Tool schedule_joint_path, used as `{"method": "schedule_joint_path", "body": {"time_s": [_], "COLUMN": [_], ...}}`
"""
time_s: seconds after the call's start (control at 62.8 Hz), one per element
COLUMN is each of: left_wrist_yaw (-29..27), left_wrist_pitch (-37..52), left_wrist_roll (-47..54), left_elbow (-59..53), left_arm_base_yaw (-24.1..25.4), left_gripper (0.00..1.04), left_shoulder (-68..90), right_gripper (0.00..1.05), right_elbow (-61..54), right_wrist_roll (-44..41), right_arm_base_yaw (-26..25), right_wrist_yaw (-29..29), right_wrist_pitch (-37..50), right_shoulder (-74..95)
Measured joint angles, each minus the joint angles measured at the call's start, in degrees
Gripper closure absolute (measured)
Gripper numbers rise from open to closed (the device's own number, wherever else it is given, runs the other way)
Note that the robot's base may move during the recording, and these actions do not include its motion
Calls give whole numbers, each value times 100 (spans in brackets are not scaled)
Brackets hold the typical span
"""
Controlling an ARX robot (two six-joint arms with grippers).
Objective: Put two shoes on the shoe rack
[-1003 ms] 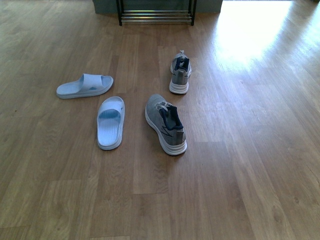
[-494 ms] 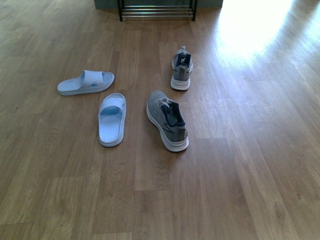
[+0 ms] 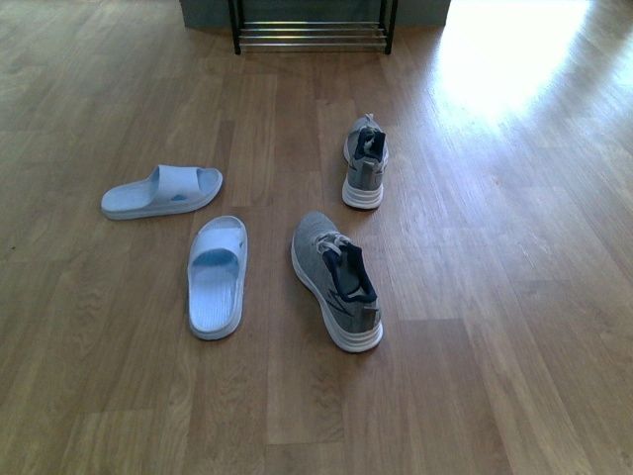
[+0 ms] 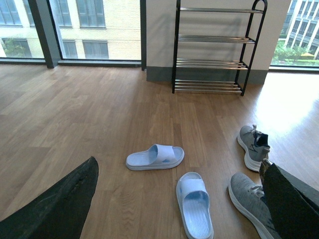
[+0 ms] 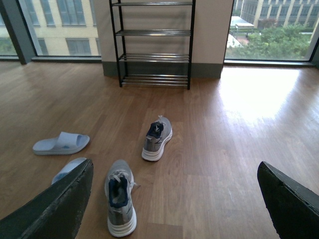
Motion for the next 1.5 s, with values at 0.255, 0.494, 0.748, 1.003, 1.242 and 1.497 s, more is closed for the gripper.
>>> {"method": "schedule_joint_path", "body": {"time_s": [0.255,0.494,0.748,1.003,1.242,1.497], "left_wrist_yaw": [2,-7,-4,-2,0,-2], "left_wrist_pitch": [0,-2,0,-2,0,0], "left_wrist_roll": [0,0,0,0,0,0], "left_elbow": [0,0,0,0,0,0], "left_arm_base_yaw": [0,0,0,0,0,0], "left_gripper": [9,9,9,9,9,9], "left_shoulder": [0,0,0,0,0,0], "right_gripper": [9,9,9,9,9,9], "right_elbow": [0,0,0,0,94,597], "right_wrist_roll": [2,2,2,2,140,-546], "right_arm_base_yaw": [0,0,0,0,-293,-706], "right_wrist_yaw": [7,0,0,0,-839,-1132], "right_wrist_pitch": [0,0,0,0,-79,2326], "right_shoulder": [0,0,0,7,861,5023]}}
